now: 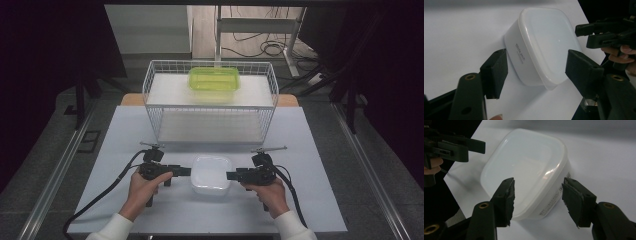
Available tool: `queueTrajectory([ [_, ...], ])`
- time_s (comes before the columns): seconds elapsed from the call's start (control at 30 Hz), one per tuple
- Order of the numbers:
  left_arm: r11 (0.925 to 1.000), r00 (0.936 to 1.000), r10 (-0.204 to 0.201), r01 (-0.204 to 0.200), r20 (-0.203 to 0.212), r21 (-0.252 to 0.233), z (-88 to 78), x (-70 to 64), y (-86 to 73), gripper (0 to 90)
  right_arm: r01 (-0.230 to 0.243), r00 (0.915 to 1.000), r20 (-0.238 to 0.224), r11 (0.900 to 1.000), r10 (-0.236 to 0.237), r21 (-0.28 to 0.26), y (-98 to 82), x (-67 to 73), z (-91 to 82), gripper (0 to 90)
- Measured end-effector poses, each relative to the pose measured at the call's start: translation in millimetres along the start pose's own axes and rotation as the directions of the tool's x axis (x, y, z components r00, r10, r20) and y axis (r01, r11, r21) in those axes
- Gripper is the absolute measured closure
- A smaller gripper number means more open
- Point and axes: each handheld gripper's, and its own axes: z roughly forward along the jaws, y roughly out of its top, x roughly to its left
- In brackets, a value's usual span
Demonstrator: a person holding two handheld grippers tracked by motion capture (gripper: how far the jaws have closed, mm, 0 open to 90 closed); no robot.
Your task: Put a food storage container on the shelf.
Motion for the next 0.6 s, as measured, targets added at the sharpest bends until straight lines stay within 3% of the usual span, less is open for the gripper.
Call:
queueTrajectory([
  [0.23, 0.9987, 0.9985, -0.046, 0.045, 0.03, 0.022, 10.8, 8.1, 2.7, 43.0, -0.047, 0.9988, -0.013, 0.999, 0.047, 0.001, 0.6, -4.5, 7.3, 48.6],
  [0.6, 0.9953, 0.9937, -0.086, 0.083, 0.072, 0.049, 20.4, 14.0, 2.7, 53.3, -0.101, 0.9943, -0.034, 0.995, 0.101, 0.002, -1.2, -10.1, 12.1, 55.5],
])
